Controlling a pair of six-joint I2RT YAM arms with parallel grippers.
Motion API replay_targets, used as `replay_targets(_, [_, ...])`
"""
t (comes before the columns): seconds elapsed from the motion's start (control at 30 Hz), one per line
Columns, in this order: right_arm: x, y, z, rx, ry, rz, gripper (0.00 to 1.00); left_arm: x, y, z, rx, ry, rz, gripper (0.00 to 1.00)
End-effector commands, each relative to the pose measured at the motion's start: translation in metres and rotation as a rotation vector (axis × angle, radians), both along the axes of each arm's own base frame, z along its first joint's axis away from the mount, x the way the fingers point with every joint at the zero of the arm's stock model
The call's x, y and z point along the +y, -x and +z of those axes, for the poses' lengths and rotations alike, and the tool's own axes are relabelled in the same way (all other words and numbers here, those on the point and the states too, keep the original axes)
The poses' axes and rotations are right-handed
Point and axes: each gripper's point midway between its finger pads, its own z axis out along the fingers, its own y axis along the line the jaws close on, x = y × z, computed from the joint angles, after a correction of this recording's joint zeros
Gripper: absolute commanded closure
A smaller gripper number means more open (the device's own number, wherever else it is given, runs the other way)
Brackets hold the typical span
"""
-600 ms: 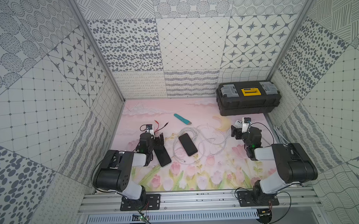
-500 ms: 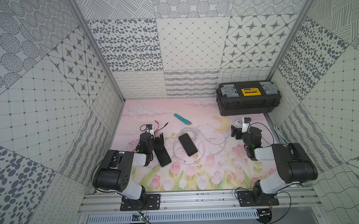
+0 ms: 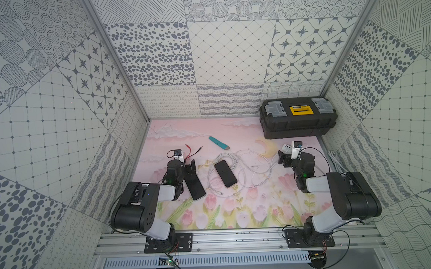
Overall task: Plug the charging cable into the phone
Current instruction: Pick up the charging cable from the center of the board.
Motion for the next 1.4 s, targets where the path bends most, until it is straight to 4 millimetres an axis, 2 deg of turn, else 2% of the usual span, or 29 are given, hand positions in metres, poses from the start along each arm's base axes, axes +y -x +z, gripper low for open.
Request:
replay_targets(0.0, [-0.011, -0.001, 0.046, -0.091, 0.003, -0.079, 0.03, 0.008, 0.007, 0.072, -0.175, -0.080, 0.128, 0.01])
replay_targets(0.03, [-0.014, 0.002, 0.061, -0.093, 0.012, -0.115, 0.03, 0.007, 0.012, 0.089, -0.195, -0.033, 0.160, 0.01])
replay_targets(0.1, [-0.021, 0.010, 0.099, -0.122, -0.097, -0.194, 0.03, 0.005, 0.019, 0.124, -0.257, 0.121, 0.199, 0.01])
replay_targets(0.13, [-0.016, 0.013, 0.112, -0.120, -0.167, -0.179, 0.03, 0.002, 0.021, 0.138, -0.291, 0.200, 0.201, 0.01])
replay_targets(0.17, [-0.006, 0.015, 0.120, -0.106, -0.235, -0.146, 0.03, 0.001, 0.024, 0.143, -0.288, 0.298, 0.219, 0.01])
replay_targets(0.2, [0.003, 0.016, 0.130, -0.083, -0.288, -0.120, 0.03, -0.007, 0.025, 0.152, -0.264, 0.433, 0.193, 0.01])
replay_targets(0.23, [0.011, 0.017, 0.134, -0.042, -0.327, -0.108, 0.03, -0.026, 0.028, 0.155, -0.195, 0.503, 0.092, 0.01])
replay_targets(0.27, [0.027, 0.019, 0.140, 0.017, -0.362, -0.061, 0.03, -0.057, 0.034, 0.168, -0.115, 0.574, -0.061, 0.01])
replay_targets(0.33, [0.053, 0.027, 0.137, 0.111, -0.371, 0.001, 0.03, -0.090, 0.055, 0.161, 0.041, 0.656, -0.161, 0.01])
replay_targets(0.4, [0.085, 0.037, 0.136, 0.155, -0.383, 0.106, 0.03, -0.115, 0.080, 0.153, 0.154, 0.659, -0.248, 0.01])
replay_targets(0.5, [0.127, 0.055, 0.136, 0.209, -0.369, 0.234, 0.03, -0.139, 0.125, 0.138, 0.352, 0.442, -0.367, 0.01])
replay_targets(0.63, [0.157, 0.069, 0.141, 0.251, -0.325, 0.344, 0.03, -0.157, 0.165, 0.139, 0.392, 0.095, -0.562, 0.01])
replay_targets(0.7, [0.163, 0.073, 0.143, 0.259, -0.327, 0.373, 0.03, -0.175, 0.186, 0.139, 0.393, -0.073, -0.743, 0.01])
replay_targets(0.8, [0.163, 0.076, 0.144, 0.260, -0.325, 0.385, 0.03, -0.188, 0.211, 0.128, 0.413, -0.426, -0.988, 0.01])
replay_targets(0.93, [0.160, 0.080, 0.148, 0.242, -0.319, 0.386, 0.03, -0.176, 0.216, 0.103, 0.536, -0.709, -1.126, 0.03])
replay_targets(1.1, [0.157, 0.085, 0.151, 0.224, -0.291, 0.395, 0.03, -0.168, 0.250, 0.076, 0.779, -0.711, -1.296, 0.08])
replay_targets(1.17, [0.157, 0.087, 0.147, 0.231, -0.290, 0.398, 0.03, -0.160, 0.260, 0.062, 0.901, -0.718, -1.351, 0.19])
replay_targets(1.2, [0.157, 0.087, 0.145, 0.237, -0.290, 0.398, 0.03, -0.157, 0.259, 0.054, 0.942, -0.737, -1.364, 0.26])
replay_targets(1.27, [0.159, 0.088, 0.141, 0.249, -0.294, 0.405, 0.03, -0.157, 0.250, 0.039, 0.961, -0.726, -1.382, 0.34])
replay_targets(1.37, [0.160, 0.089, 0.135, 0.270, -0.302, 0.406, 0.03, -0.172, 0.226, 0.023, 0.843, -0.705, -1.440, 0.33])
